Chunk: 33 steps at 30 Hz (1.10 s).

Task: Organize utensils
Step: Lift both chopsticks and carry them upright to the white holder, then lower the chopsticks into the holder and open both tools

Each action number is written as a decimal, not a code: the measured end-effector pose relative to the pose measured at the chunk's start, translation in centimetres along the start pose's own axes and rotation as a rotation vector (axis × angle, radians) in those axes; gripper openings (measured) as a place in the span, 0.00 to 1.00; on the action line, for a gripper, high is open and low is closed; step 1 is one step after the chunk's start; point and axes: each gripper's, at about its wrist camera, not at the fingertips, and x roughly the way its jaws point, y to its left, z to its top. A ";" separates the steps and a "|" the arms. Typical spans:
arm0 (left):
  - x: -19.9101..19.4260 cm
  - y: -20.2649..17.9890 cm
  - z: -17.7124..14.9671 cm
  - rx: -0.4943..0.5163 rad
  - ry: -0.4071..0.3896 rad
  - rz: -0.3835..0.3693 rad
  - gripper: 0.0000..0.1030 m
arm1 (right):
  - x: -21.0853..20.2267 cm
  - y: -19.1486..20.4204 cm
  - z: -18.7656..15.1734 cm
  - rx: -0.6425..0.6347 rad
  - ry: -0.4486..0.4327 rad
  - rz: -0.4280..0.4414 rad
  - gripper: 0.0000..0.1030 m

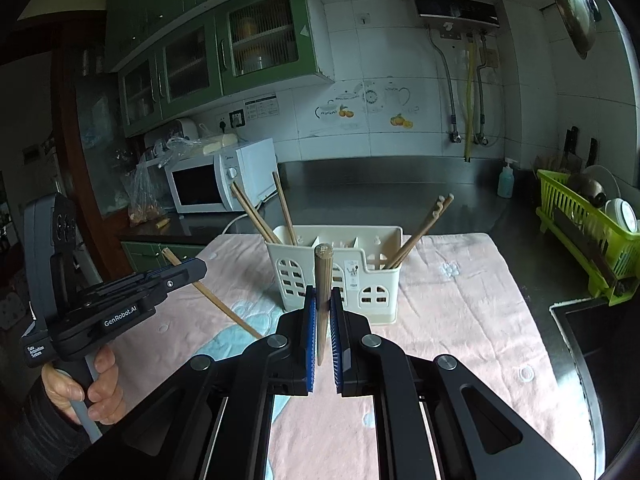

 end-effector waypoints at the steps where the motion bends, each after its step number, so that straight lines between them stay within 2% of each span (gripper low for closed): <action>1: 0.1 -0.1 0.7 0.006 0.001 0.001 0.05 | -0.1 -0.2 0.9 -0.004 -0.003 0.004 0.06; 6: 0.2 -0.6 4.3 0.051 -0.033 0.017 0.05 | -0.8 -1.3 4.8 -0.032 -0.034 0.007 0.06; 12: -0.2 -1.6 9.6 0.094 -0.139 0.044 0.05 | -0.3 -2.1 8.4 -0.061 -0.075 -0.004 0.06; 18: -0.2 -2.3 14.1 0.103 -0.274 0.092 0.05 | 0.7 -2.9 10.0 -0.064 -0.126 -0.034 0.06; 23: 1.2 -2.0 16.3 0.088 -0.339 0.154 0.05 | 2.5 -3.8 10.6 -0.067 -0.134 -0.057 0.06; 28: 3.5 -0.7 17.2 0.064 -0.338 0.178 0.05 | 4.8 -4.5 11.4 -0.069 -0.126 -0.064 0.06; 33: 5.6 0.6 16.8 0.041 -0.320 0.190 0.05 | 6.3 -4.8 12.2 -0.069 -0.148 -0.074 0.06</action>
